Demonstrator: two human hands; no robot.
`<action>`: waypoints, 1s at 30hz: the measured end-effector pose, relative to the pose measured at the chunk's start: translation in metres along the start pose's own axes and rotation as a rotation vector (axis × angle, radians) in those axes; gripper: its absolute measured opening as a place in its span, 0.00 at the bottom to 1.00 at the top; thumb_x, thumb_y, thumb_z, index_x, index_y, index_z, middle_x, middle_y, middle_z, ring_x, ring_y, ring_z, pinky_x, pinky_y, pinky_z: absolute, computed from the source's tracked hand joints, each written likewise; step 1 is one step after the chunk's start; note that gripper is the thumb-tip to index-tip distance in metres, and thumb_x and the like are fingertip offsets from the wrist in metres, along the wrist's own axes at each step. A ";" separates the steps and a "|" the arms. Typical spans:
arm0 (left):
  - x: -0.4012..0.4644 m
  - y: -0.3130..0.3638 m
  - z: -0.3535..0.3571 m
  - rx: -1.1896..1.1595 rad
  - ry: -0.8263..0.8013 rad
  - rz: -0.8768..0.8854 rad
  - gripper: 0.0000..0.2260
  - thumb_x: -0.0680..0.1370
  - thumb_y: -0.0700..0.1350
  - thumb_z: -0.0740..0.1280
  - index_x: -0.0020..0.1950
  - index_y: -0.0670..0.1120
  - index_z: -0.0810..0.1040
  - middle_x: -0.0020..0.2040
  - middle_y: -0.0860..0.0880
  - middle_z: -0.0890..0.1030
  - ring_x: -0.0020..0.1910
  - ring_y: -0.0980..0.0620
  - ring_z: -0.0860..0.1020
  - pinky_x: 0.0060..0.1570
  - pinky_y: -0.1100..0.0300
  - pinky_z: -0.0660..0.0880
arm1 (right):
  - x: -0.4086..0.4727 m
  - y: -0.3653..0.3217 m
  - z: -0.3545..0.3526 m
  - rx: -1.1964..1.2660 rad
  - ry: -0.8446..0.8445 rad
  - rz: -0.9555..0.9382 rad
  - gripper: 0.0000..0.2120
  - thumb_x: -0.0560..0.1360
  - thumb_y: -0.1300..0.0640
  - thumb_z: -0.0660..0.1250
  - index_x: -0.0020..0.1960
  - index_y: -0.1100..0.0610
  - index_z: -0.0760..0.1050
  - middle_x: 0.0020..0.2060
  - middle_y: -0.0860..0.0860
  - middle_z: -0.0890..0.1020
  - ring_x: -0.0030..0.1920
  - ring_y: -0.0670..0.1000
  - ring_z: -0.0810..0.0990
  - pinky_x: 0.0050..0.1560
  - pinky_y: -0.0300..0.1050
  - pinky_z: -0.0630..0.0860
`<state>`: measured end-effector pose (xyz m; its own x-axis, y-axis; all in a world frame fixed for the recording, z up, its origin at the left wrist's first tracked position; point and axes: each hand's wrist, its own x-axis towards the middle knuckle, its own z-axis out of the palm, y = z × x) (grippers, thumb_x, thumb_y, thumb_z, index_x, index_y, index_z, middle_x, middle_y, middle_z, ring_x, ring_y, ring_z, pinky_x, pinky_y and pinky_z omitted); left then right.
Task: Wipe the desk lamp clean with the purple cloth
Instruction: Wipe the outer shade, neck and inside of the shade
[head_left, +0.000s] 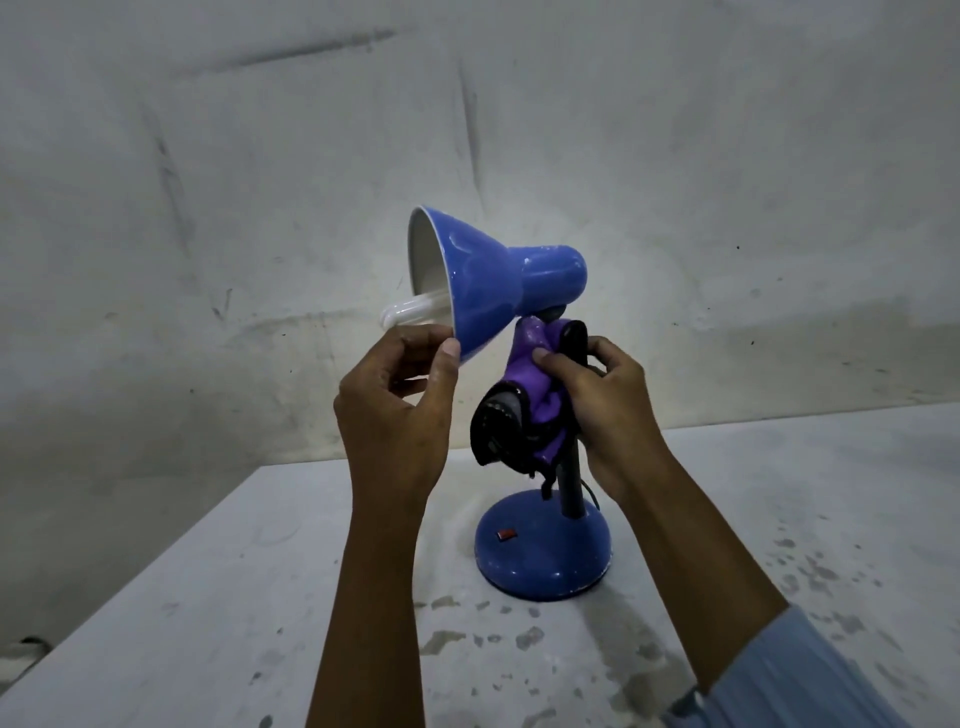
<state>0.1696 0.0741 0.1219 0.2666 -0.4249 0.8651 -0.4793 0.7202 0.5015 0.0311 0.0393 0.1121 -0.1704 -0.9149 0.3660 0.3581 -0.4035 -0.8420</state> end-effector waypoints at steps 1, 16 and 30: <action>0.000 0.000 0.000 0.002 -0.001 -0.001 0.04 0.76 0.43 0.67 0.50 0.47 0.79 0.42 0.58 0.80 0.42 0.62 0.79 0.43 0.73 0.74 | 0.000 -0.001 0.000 0.015 -0.016 0.001 0.09 0.71 0.60 0.71 0.50 0.55 0.76 0.43 0.56 0.83 0.42 0.53 0.84 0.41 0.42 0.82; 0.001 -0.003 -0.001 0.000 -0.017 0.014 0.04 0.76 0.43 0.67 0.49 0.50 0.78 0.41 0.59 0.80 0.42 0.62 0.79 0.43 0.72 0.74 | 0.000 0.002 0.003 -0.181 -0.127 0.049 0.10 0.72 0.61 0.69 0.52 0.53 0.75 0.49 0.55 0.82 0.50 0.55 0.82 0.50 0.48 0.80; 0.002 -0.005 -0.002 0.008 -0.025 0.007 0.03 0.76 0.44 0.67 0.48 0.50 0.79 0.42 0.59 0.80 0.42 0.60 0.79 0.40 0.69 0.75 | -0.009 0.003 0.012 -0.182 -0.261 0.139 0.13 0.71 0.62 0.70 0.55 0.56 0.75 0.46 0.56 0.83 0.46 0.56 0.84 0.46 0.49 0.82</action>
<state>0.1739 0.0714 0.1210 0.2420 -0.4333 0.8682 -0.4883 0.7188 0.4949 0.0445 0.0458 0.1115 0.1175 -0.9428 0.3119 0.1874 -0.2874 -0.9393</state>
